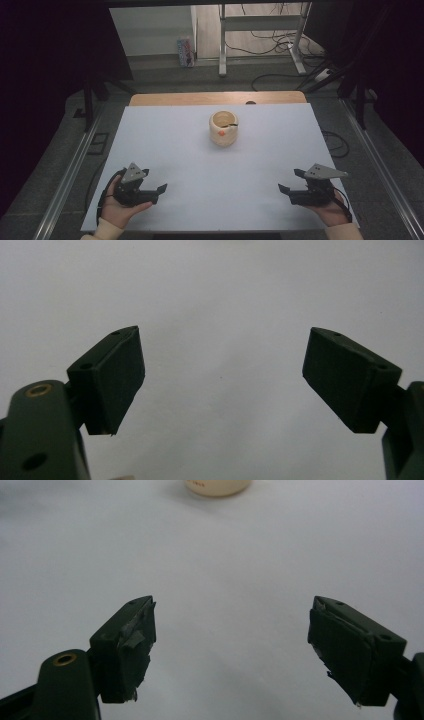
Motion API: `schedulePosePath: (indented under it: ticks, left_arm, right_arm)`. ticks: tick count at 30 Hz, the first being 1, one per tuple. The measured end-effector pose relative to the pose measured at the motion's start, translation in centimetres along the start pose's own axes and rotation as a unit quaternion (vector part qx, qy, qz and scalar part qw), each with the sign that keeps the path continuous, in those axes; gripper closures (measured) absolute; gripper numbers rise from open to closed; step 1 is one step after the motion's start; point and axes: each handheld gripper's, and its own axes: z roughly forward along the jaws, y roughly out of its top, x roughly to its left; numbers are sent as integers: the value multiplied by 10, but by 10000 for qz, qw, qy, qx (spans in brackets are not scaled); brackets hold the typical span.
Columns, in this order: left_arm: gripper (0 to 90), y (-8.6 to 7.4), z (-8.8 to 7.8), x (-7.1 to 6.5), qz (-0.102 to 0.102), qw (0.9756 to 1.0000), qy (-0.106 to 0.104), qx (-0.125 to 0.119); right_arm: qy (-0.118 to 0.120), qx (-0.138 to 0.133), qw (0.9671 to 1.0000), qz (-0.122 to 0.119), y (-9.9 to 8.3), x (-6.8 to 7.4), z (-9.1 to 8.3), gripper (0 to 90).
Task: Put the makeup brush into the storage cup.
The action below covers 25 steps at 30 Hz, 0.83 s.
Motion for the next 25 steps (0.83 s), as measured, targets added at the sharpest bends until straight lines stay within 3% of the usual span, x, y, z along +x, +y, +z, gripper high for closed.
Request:
schedulePosePath:
  ticks: [4, 18, 25]
  left_arm:
    - [178, 1, 1, -1, 1, 10000, -2, 6]
    - [178, -2, 0, 0, -9, 10000, 26, 25]
    - [176, -1, 2, 0, -90, 9999, -57, 5]
  right_arm:
    - [-7, 65, 10000, 3, -1, -5, 7, 190]
    - [-100, -206, 9997, -14, 2, -9, 5, 187]
    - [-183, -311, 9993, 15, 3, -14, 6, 166]
